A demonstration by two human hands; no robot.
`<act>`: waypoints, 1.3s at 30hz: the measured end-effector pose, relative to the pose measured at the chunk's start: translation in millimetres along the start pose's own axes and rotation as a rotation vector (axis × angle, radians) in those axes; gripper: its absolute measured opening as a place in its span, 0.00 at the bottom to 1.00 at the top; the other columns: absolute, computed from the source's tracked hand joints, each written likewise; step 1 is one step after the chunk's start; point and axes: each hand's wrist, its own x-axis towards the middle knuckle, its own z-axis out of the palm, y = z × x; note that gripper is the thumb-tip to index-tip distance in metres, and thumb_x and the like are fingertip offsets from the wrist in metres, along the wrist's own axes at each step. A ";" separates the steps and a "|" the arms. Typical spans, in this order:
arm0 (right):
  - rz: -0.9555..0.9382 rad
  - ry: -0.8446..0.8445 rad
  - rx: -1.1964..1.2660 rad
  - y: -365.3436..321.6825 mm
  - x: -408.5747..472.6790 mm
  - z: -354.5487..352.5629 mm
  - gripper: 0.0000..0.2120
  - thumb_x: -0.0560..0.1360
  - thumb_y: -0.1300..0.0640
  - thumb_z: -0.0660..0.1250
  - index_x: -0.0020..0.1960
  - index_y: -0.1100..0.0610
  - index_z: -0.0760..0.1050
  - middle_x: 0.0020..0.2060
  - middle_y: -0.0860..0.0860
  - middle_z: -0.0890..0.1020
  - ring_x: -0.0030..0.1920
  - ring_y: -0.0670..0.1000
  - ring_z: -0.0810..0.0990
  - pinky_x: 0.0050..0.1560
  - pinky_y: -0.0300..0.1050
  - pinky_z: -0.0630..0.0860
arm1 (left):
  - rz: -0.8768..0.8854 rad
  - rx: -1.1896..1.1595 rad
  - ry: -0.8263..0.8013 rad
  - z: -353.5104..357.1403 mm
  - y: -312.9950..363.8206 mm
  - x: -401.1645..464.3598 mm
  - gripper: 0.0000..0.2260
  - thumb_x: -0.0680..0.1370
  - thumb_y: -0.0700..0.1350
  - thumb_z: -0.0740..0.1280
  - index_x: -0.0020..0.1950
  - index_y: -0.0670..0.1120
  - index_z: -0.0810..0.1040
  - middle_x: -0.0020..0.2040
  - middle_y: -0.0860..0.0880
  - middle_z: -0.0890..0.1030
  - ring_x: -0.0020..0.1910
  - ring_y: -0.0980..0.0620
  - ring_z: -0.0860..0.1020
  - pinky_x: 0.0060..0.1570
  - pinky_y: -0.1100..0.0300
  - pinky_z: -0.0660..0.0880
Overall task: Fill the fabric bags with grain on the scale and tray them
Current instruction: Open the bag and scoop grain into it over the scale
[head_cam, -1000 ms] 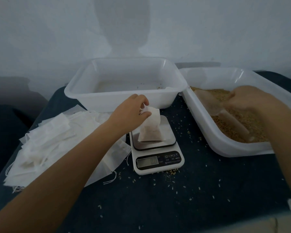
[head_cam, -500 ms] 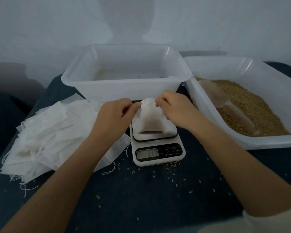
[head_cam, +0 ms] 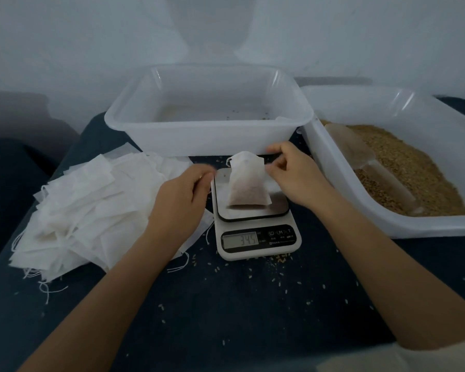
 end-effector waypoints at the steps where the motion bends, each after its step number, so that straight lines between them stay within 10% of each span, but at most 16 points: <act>1: 0.008 -0.034 0.003 0.2 1.8 -0.1 0.15 0.78 0.55 0.64 0.65 0.50 0.70 0.44 0.44 0.75 0.44 0.41 0.74 0.44 0.34 0.67 | -0.017 -0.017 0.001 0.2 -0.5 -1.5 0.09 0.80 0.45 0.59 0.59 0.48 0.74 0.30 0.49 0.75 0.32 0.53 0.74 0.38 0.64 0.71; 8: 0.119 -0.141 0.012 -5.2 23.3 2.3 0.24 0.78 0.46 0.63 0.72 0.53 0.68 0.65 0.50 0.74 0.64 0.49 0.72 0.58 0.40 0.66 | -0.074 -0.078 -0.047 3.3 -3.5 -6.4 0.15 0.78 0.41 0.63 0.64 0.52 0.70 0.39 0.57 0.77 0.34 0.58 0.76 0.37 0.68 0.73; 23: 0.093 -0.174 0.044 -20.0 34.5 -1.3 0.05 0.76 0.49 0.67 0.45 0.49 0.74 0.43 0.44 0.77 0.44 0.44 0.76 0.39 0.38 0.71 | -0.076 -0.062 -0.083 5.4 -5.2 -7.9 0.11 0.77 0.43 0.64 0.59 0.52 0.74 0.38 0.57 0.77 0.35 0.60 0.76 0.36 0.67 0.71; 39: 0.014 -0.145 0.017 -31.6 33.0 -2.7 0.06 0.76 0.53 0.69 0.49 0.55 0.78 0.43 0.44 0.78 0.42 0.40 0.74 0.38 0.32 0.68 | -0.060 -0.033 -0.088 7.3 -3.1 -5.8 0.10 0.77 0.43 0.64 0.58 0.51 0.75 0.40 0.57 0.77 0.37 0.60 0.75 0.37 0.72 0.70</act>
